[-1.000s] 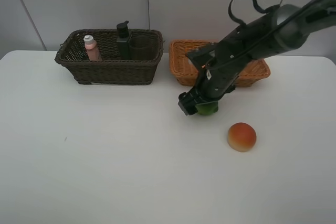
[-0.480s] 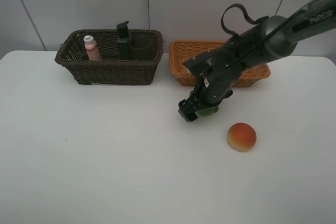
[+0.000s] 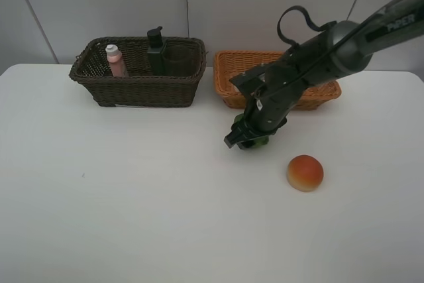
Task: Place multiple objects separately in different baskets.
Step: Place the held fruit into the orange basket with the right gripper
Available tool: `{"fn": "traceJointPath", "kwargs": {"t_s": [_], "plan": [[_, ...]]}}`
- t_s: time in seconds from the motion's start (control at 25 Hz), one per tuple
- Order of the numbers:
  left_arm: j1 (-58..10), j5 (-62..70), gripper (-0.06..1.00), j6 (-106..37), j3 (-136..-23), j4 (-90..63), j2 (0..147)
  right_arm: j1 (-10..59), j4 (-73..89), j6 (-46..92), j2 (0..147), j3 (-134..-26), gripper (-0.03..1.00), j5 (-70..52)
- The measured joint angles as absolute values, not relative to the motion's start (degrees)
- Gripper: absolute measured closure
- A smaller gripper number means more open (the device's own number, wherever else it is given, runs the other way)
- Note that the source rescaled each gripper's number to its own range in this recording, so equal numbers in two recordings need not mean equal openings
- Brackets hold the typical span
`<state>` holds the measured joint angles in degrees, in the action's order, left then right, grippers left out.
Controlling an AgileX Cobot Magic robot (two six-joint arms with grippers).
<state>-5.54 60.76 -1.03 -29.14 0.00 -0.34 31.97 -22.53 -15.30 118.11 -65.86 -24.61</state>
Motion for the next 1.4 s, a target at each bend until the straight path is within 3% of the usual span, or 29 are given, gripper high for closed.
{"fn": "traceJointPath", "kwargs": {"t_s": [0.6,1.0,1.4], "plan": [[-5.5,60.8,-0.06,-1.0,-29.1,0.0,-0.3,32.0,-22.5,-15.4,117.7,-65.9,0.93,-25.7],[-5.5,60.8,-0.06,-1.0,-29.1,0.0,-0.3,32.0,-15.4,-15.4,110.5,-67.1,0.93,-37.0],[-5.5,60.8,-0.06,-1.0,-29.1,0.0,-0.3,27.4,-6.4,-15.6,109.6,-82.7,0.93,-58.1]]}}
